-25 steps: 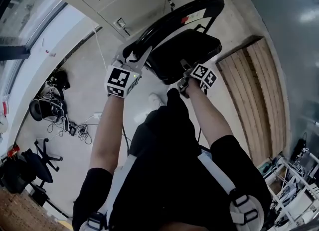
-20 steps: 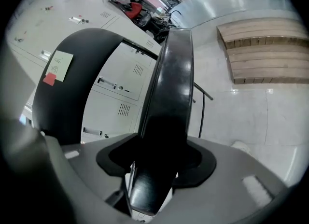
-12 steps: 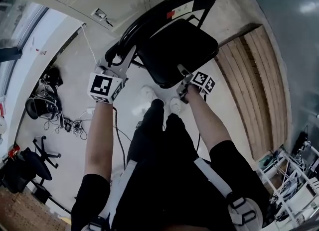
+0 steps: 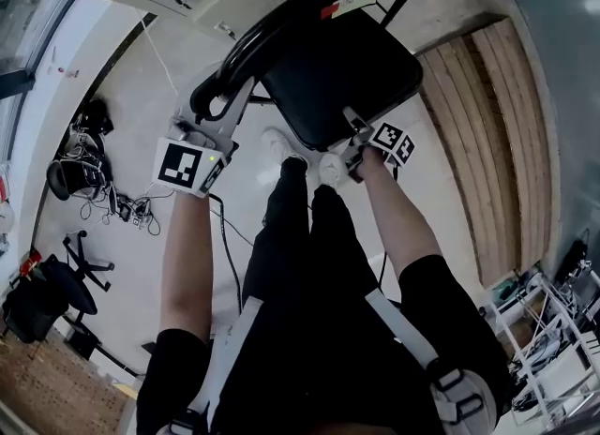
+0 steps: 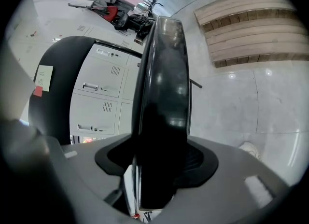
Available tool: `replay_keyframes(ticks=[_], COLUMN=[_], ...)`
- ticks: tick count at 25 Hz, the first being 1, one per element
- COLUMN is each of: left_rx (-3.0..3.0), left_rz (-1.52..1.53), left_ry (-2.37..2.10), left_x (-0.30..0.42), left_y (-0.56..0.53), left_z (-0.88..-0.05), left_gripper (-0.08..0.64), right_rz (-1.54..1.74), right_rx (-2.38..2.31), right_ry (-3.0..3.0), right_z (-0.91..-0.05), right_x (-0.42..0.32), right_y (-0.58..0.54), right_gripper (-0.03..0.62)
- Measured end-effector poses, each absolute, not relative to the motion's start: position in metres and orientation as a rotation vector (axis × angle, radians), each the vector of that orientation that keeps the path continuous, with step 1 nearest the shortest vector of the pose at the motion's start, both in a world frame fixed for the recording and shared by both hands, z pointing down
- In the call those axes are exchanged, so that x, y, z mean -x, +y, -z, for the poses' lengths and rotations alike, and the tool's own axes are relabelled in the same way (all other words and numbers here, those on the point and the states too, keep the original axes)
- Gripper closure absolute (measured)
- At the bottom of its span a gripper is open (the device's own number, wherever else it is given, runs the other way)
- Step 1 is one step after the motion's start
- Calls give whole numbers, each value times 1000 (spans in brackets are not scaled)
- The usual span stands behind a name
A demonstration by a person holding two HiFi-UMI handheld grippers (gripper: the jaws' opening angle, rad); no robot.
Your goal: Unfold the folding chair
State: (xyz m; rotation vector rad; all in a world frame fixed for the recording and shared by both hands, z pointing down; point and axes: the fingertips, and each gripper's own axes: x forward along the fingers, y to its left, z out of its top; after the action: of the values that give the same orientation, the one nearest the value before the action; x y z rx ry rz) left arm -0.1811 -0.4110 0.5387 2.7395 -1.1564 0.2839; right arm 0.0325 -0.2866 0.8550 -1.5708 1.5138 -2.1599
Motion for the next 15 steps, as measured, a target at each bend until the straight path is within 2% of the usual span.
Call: replay_keyframes(ticks=[8,15], left_rx=[-2750,-2738], left_rz=[-274,-293], left_ry=[-1161,-1145], left_x=[167,166], left_y=[-393,-392], left_z=[-542,-546], left_gripper=[413,413], right_rz=[2114,2157], right_rx=[1551,1739], right_ry=[1537,1755], right_z=[-865,-847], right_x=[-41,-62], right_y=[-276,-256], right_gripper=[337,296])
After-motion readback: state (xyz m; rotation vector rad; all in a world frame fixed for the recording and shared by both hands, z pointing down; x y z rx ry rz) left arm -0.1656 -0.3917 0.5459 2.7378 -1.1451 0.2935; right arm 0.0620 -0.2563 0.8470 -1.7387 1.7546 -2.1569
